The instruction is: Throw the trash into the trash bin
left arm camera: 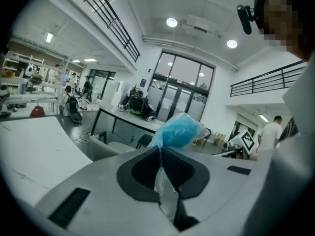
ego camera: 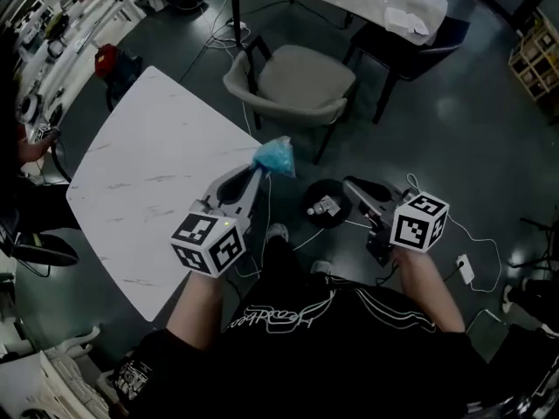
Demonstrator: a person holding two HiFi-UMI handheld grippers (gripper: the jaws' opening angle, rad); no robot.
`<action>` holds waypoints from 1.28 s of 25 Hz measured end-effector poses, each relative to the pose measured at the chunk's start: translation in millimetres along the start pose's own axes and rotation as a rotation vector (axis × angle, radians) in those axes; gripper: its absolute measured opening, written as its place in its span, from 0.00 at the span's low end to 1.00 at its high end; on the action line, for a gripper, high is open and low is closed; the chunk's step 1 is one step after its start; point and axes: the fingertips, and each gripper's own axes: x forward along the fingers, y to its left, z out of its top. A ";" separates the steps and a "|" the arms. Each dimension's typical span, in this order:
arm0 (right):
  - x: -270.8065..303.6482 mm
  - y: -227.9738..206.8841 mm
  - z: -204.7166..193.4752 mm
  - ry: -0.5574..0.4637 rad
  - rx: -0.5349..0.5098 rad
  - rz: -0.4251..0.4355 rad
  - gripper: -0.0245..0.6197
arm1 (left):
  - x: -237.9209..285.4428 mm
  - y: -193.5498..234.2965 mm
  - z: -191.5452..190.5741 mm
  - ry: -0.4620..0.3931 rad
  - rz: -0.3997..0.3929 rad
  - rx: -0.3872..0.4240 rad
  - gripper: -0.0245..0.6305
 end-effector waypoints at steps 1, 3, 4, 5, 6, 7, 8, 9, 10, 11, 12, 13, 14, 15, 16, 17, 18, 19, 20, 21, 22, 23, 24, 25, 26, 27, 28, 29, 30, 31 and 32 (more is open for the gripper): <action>-12.2 -2.0 -1.3 -0.015 0.002 -0.012 0.09 | 3.0 -15.2 -4.4 0.005 -0.029 -0.006 0.06; -37.4 -4.3 -2.9 -0.047 0.003 -0.036 0.09 | 8.8 -43.1 -12.5 0.017 -0.074 -0.005 0.06; -50.0 -4.1 -3.3 -0.063 0.003 -0.047 0.09 | 11.2 -56.2 -15.9 0.024 -0.090 0.002 0.06; -62.9 -3.4 -3.7 -0.078 0.002 -0.057 0.09 | 13.6 -69.3 -18.8 0.031 -0.106 0.009 0.06; -76.1 -2.8 -4.0 -0.092 0.000 -0.068 0.09 | 16.3 -82.9 -21.3 0.037 -0.123 0.016 0.06; -89.4 -2.5 -4.1 -0.106 -0.004 -0.081 0.09 | 19.3 -96.5 -23.5 0.044 -0.142 0.022 0.06; -102.3 -2.5 -4.1 -0.120 -0.007 -0.094 0.09 | 22.6 -109.6 -25.4 0.050 -0.160 0.029 0.06; -114.5 -2.6 -4.3 -0.137 -0.009 -0.106 0.09 | 25.9 -121.8 -27.6 0.058 -0.178 0.037 0.06; -125.9 -3.1 -5.2 -0.153 -0.008 -0.119 0.09 | 29.1 -133.0 -30.4 0.067 -0.195 0.044 0.06; -136.6 -3.8 -7.0 -0.169 -0.005 -0.131 0.09 | 32.2 -143.1 -34.1 0.077 -0.211 0.048 0.06; -146.7 -5.0 -9.5 -0.183 -0.001 -0.143 0.09 | 35.2 -151.9 -38.4 0.089 -0.225 0.049 0.06; -155.7 -6.9 -12.6 -0.195 0.004 -0.155 0.09 | 38.1 -159.3 -43.4 0.102 -0.236 0.049 0.06; -163.4 -9.8 -16.1 -0.205 0.011 -0.166 0.09 | 40.9 -165.0 -49.4 0.118 -0.243 0.048 0.06; -169.3 -13.8 -20.4 -0.214 0.021 -0.176 0.09 | 43.6 -168.6 -56.3 0.138 -0.245 0.049 0.06; -173.3 -19.0 -25.2 -0.221 0.032 -0.185 0.09 | 46.5 -170.1 -64.1 0.159 -0.243 0.051 0.06; -175.4 -25.3 -30.6 -0.225 0.042 -0.195 0.09 | 49.9 -169.7 -72.6 0.180 -0.240 0.052 0.06; -175.9 -32.5 -36.5 -0.224 0.045 -0.207 0.09 | 53.5 -167.6 -81.8 0.201 -0.234 0.050 0.06; -174.8 -40.4 -43.2 -0.213 0.039 -0.226 0.09 | 57.0 -164.2 -91.7 0.223 -0.228 0.043 0.06; -172.4 -48.5 -51.1 -0.195 0.030 -0.248 0.09 | 59.8 -159.7 -102.4 0.246 -0.221 0.031 0.06; -169.0 -56.1 -59.8 -0.171 0.026 -0.268 0.09 | 62.0 -154.6 -114.1 0.272 -0.214 0.016 0.06; -164.7 -63.0 -68.5 -0.148 0.029 -0.283 0.09 | 64.1 -149.0 -126.5 0.301 -0.207 0.001 0.06; -159.9 -70.0 -76.3 -0.132 0.039 -0.291 0.09 | 67.8 -142.7 -139.1 0.331 -0.200 -0.009 0.06; -154.3 -78.0 -82.6 -0.122 0.052 -0.295 0.09 | 74.0 -135.2 -151.2 0.359 -0.193 -0.012 0.06; -148.2 -87.2 -88.1 -0.116 0.067 -0.299 0.09 | 82.6 -126.7 -163.3 0.385 -0.185 -0.009 0.06; -142.0 -97.2 -94.3 -0.106 0.083 -0.303 0.09 | 91.9 -117.9 -176.6 0.412 -0.177 -0.007 0.06; -135.8 -106.8 -102.3 -0.092 0.101 -0.309 0.09 | 100.3 -109.1 -192.0 0.441 -0.168 -0.010 0.06; -129.8 -115.6 -111.8 -0.075 0.121 -0.317 0.09 | 107.3 -100.3 -209.2 0.475 -0.160 -0.018 0.06; -124.2 -124.2 -121.6 -0.059 0.141 -0.326 0.09 | 114.1 -91.2 -227.5 0.512 -0.152 -0.027 0.06; -119.2 -133.5 -131.2 -0.047 0.160 -0.338 0.09 | 121.8 -81.6 -246.2 0.551 -0.146 -0.031 0.06; -115.0 -144.1 -140.1 -0.039 0.178 -0.354 0.09 | 131.1 -71.3 -265.0 0.590 -0.139 -0.031 0.06; -111.0 -156.2 -148.5 -0.033 0.194 -0.374 0.09 | 141.7 -60.3 -283.7 0.626 -0.132 -0.025 0.06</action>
